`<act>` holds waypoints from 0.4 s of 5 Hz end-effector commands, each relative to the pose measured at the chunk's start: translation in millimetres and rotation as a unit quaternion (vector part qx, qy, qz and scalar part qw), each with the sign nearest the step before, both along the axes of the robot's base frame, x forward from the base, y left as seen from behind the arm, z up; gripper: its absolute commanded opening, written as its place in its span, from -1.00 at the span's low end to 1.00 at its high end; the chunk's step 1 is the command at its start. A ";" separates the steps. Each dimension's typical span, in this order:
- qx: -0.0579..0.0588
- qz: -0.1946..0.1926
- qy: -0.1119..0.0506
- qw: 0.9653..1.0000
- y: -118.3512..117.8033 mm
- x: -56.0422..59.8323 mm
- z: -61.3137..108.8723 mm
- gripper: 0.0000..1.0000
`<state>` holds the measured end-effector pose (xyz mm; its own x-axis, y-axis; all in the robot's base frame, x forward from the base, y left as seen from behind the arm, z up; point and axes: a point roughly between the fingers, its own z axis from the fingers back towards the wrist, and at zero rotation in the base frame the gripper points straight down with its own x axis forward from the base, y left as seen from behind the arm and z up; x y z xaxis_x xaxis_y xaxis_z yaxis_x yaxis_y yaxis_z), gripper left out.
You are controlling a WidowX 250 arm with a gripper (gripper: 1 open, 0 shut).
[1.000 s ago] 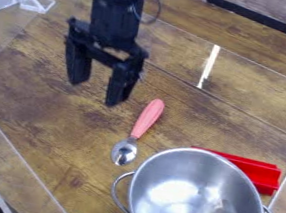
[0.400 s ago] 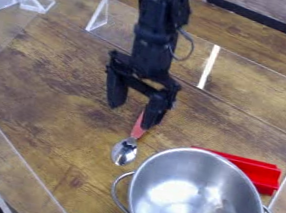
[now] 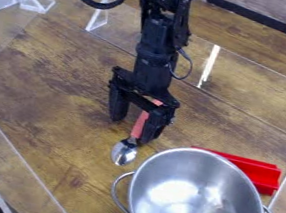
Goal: Move the pink spoon to the right side of the table
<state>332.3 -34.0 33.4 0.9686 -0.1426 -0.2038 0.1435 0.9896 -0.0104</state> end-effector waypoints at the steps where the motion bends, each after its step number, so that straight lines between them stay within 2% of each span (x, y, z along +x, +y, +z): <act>1: -0.001 0.013 -0.025 1.000 -0.5 16.8 17.3 -1.00; 2: 0.002 0.042 -0.022 0.999 5.3 20.8 25.4 -1.00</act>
